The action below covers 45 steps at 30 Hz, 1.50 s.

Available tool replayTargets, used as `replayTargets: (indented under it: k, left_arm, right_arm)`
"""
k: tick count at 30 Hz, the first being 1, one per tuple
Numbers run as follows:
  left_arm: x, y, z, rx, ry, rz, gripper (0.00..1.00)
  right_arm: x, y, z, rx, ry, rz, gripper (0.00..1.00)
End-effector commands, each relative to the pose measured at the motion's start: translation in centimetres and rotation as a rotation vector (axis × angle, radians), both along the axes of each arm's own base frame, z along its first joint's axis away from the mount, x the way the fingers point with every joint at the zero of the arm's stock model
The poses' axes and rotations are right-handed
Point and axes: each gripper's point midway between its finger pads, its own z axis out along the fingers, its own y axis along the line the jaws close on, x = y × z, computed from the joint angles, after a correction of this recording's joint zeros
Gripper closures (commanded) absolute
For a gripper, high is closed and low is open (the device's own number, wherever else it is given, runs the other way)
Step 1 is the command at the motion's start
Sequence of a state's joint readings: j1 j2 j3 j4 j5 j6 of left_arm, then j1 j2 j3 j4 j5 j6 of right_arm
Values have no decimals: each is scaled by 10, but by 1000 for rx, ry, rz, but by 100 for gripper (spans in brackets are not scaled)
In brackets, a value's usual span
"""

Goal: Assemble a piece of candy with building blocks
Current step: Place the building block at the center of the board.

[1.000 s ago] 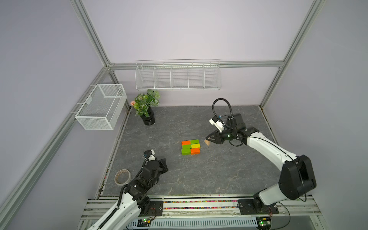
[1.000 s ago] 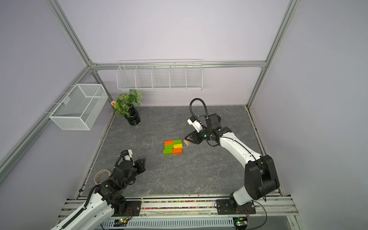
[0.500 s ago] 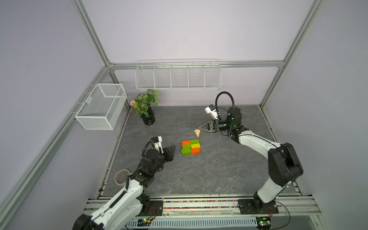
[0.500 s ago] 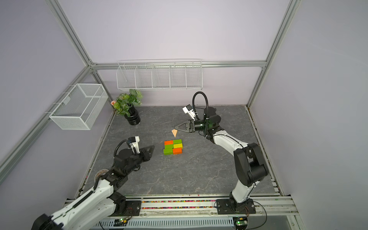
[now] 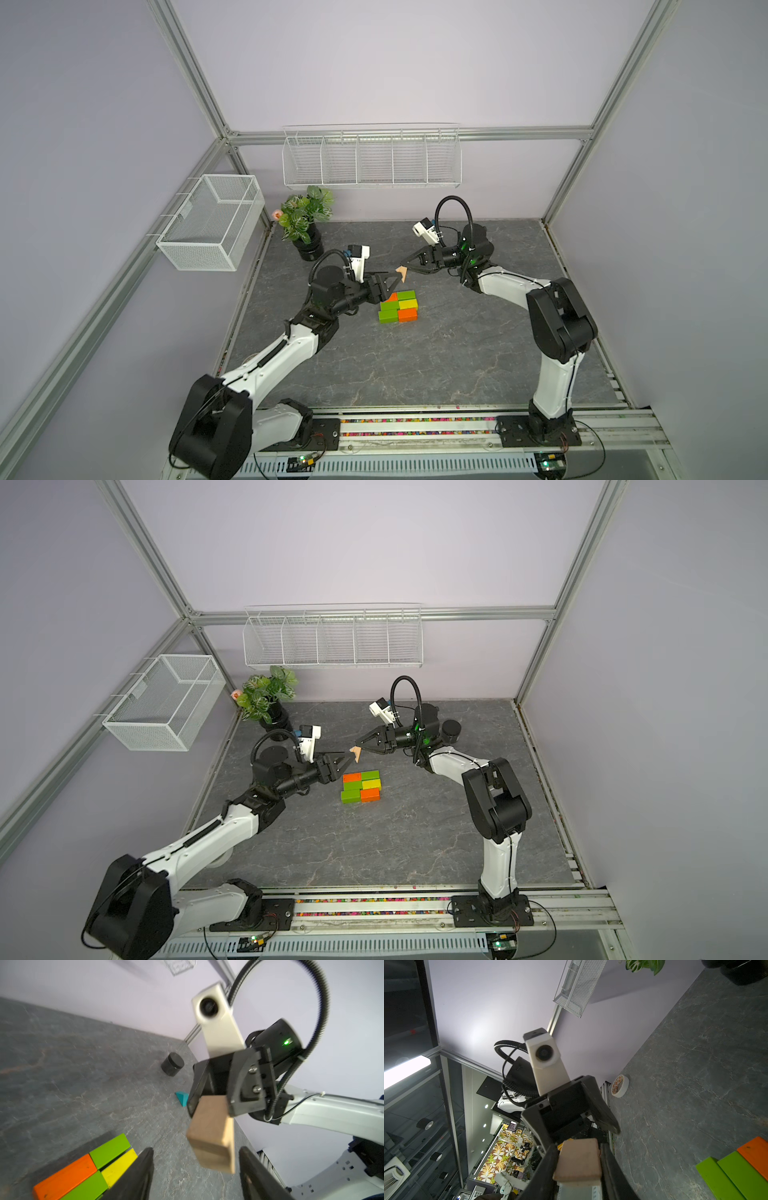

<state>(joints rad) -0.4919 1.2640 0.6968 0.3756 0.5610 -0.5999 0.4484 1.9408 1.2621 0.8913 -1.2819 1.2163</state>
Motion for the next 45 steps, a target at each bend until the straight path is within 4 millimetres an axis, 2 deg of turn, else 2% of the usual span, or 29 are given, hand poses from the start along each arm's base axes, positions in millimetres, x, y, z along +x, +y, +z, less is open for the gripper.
replayTargets:
  k: [1,8,11,14,22,23,29,31,36,40,41,45]
  left_arm:
    - [-2,-13,7,-15,-12,-99,34]
    - [3,-11,8,-3,-23,-75,40]
    - [3,-9,7,-7,-20,-63,47]
    - [4,-10,6,-9,-17,-59,62]
    - [1,-4,1,17,-3,-43,95]
    - [-1,-1,0,25,1,-37,97]
    - [-19,14,0,48,13,-21,100]
    - [-24,15,-6,54,28,-30,100]
    - [-23,22,-14,71,74,13,98]
    - [-20,40,-9,98,52,125,97]
    - [-19,44,-8,101,47,151,96]
    - [-17,49,-10,104,47,177,94]
  right_arm:
    - [-1,0,4,13,-21,26,86]
    - [0,1,-1,7,-10,32,85]
    - [1,1,-4,5,-5,32,85]
    - [0,1,-4,8,-10,32,85]
    - [-4,-5,-7,10,-12,18,84]
    - [-5,-7,-8,8,-9,10,84]
    - [-18,-16,-26,-22,10,-7,79]
    - [-21,-20,-26,-20,-15,-32,85]
    - [-32,-27,-30,-96,-33,-44,87]
    - [-56,-44,-74,-428,-58,-98,90]
    - [-64,-47,-81,-463,-45,-108,90]
    - [-81,-46,-95,-361,86,-195,91]
